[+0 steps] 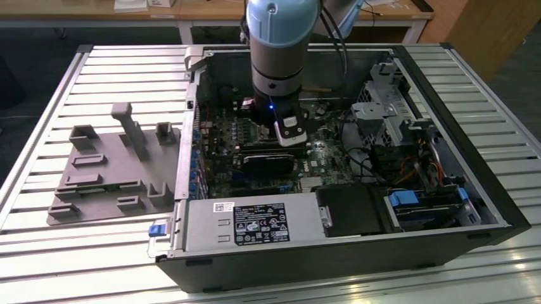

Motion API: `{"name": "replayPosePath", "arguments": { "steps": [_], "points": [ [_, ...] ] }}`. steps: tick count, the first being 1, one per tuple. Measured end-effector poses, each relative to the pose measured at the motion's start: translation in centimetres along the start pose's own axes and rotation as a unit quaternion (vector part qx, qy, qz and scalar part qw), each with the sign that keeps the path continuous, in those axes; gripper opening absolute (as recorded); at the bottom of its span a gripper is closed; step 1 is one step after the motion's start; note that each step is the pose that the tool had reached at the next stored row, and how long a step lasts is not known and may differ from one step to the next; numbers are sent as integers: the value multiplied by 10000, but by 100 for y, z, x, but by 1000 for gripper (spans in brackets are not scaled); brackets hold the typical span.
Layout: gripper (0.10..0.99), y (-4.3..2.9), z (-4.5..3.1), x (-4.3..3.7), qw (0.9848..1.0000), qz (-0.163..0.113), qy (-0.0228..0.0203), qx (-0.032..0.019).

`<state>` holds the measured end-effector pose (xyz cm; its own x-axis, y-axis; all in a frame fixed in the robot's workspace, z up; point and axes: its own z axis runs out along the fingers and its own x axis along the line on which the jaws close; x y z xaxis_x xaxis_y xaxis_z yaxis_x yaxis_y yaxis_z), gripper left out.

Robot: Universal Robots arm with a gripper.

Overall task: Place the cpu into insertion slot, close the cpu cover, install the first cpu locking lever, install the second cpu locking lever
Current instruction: 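Install the second cpu locking lever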

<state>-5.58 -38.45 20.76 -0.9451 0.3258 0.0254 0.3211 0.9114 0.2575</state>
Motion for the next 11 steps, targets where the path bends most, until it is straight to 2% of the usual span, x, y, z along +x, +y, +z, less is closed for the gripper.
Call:
{"name": "replayPosePath", "arguments": {
  "steps": [7,11],
  "points": [
    [102,131,36,23,10000,-3,-16,45],
    [102,172,46,1,9999,-8,-44,131]
  ]
}}
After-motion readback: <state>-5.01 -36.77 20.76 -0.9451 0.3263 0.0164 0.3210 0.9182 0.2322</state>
